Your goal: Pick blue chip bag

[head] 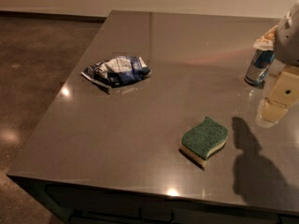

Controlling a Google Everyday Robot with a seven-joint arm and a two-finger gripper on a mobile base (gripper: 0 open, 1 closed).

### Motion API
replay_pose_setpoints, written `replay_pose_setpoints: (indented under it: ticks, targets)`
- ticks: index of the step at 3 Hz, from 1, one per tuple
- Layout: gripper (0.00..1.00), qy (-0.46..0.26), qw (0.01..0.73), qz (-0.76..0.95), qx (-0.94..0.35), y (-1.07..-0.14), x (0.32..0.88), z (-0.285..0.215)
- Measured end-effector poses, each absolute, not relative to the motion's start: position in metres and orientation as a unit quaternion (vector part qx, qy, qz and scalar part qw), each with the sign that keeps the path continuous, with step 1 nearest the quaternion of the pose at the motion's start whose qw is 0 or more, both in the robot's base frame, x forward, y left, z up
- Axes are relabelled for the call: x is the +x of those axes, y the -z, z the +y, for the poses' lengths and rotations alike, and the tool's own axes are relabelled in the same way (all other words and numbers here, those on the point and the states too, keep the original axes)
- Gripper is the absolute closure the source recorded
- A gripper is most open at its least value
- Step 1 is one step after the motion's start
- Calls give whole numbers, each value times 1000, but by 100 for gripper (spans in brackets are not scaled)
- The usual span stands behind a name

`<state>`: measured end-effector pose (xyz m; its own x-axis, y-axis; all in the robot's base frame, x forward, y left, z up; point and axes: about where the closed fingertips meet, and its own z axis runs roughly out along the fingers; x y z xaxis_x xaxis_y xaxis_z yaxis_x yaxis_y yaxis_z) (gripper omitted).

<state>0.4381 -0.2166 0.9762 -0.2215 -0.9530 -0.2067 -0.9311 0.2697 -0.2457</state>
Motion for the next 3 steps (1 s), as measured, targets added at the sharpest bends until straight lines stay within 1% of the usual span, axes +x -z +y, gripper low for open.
replay_pose_setpoints:
  ticks: [1,2,3]
  targets:
    - [0,35,159,781,-603,-976,438,-217]
    - [0,22,172,775,-607,-984,457,-205]
    - [0,-2,204,761,-616,-992,514,-171]
